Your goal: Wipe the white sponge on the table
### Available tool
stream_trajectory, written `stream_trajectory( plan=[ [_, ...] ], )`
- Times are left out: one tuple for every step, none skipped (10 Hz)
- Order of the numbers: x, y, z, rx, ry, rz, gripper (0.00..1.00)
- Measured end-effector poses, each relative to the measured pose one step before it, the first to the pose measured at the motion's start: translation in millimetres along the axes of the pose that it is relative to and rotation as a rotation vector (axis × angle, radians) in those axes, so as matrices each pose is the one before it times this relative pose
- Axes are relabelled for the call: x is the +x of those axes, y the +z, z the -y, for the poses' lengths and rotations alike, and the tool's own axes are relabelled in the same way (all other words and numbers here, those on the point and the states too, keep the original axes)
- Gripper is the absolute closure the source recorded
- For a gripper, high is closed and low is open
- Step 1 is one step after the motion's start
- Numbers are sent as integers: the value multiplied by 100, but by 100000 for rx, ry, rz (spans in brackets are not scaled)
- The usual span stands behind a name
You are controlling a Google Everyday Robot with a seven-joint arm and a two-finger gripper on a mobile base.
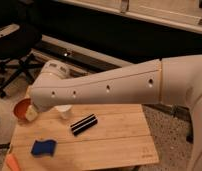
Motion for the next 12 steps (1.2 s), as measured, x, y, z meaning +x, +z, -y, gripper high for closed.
stream_trajectory(
  plan=[
    [495, 907, -994, -171, -2431, 1028, 20],
    [563, 1215, -842, 234, -2607, 891, 20],
    [513, 1325, -1005, 176, -3326, 497, 20],
    [328, 863, -611, 357, -2413, -41, 20],
    [425, 1196, -783, 787, -3570, -549, 20],
    [492, 1391, -746, 1336, -3813, -1865, 20],
    [165, 935, -535, 693, -2221, -1377, 20],
    [-30, 1407, -720, 781, -2483, -2023, 20],
    [41, 913, -189, 454, -689, -1412, 20],
    [83, 964, -83, 588, -522, -1585, 20],
    [123, 907, -223, 205, -693, -1588, 20],
    [494, 1130, -463, -313, -1228, -2633, 20]
  ],
)
